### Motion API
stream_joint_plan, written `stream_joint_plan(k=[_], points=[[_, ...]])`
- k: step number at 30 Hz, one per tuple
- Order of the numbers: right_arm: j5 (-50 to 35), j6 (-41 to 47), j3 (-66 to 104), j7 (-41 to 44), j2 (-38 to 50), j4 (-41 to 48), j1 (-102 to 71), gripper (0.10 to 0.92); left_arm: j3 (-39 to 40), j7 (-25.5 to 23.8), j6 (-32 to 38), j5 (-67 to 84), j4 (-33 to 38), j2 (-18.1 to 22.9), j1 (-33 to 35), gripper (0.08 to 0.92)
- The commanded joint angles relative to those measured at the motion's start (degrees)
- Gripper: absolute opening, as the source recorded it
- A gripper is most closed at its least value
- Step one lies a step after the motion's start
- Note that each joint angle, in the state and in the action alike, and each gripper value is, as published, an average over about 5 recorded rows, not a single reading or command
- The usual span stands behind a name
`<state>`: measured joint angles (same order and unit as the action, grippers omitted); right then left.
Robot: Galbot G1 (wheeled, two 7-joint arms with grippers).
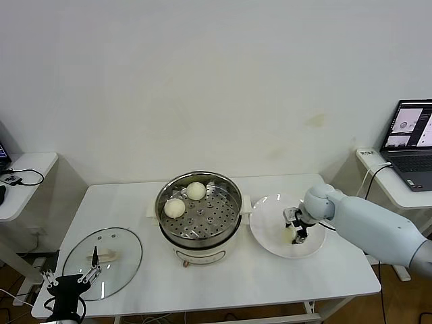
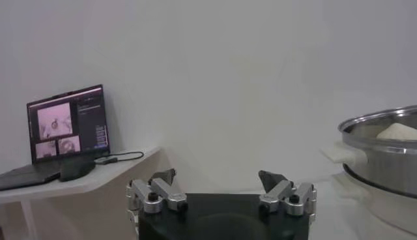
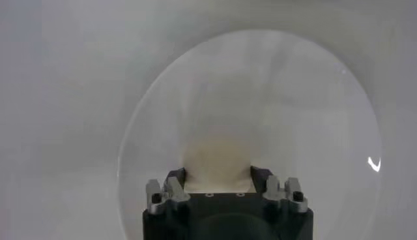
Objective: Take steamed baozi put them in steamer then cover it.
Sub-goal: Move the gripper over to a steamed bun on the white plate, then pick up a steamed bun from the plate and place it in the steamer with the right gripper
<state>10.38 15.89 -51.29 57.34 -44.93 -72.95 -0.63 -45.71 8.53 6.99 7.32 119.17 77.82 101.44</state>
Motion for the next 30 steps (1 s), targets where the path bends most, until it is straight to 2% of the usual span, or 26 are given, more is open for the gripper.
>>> stream_joint_plan(k=[1, 6, 19, 30], points=[[-0.3, 0.0, 0.2, 1.1, 0.4, -0.6, 1.0, 0.557, 0.1, 0.0, 0.0, 0.0, 0.3, 0.0, 0.2, 0.823], [-2.6, 0.4, 0.2, 2.3, 2.1, -3.1, 4.8, 0.550, 0.0, 0.0, 0.0, 0.0, 0.5, -0.1, 0.3, 0.823], [-15.6, 3.3, -7.5, 4.0, 7.5, -14.1, 22.2, 0.558, 0.9, 0.0, 0.0, -0.1, 1.8, -0.2, 0.4, 0.823], [-24.9, -0.6, -14.0, 5.7, -0.8, -14.3, 39.8, 0.560, 1.0, 0.1, 0.2, -0.1, 2.2, -0.2, 0.8, 0.823]])
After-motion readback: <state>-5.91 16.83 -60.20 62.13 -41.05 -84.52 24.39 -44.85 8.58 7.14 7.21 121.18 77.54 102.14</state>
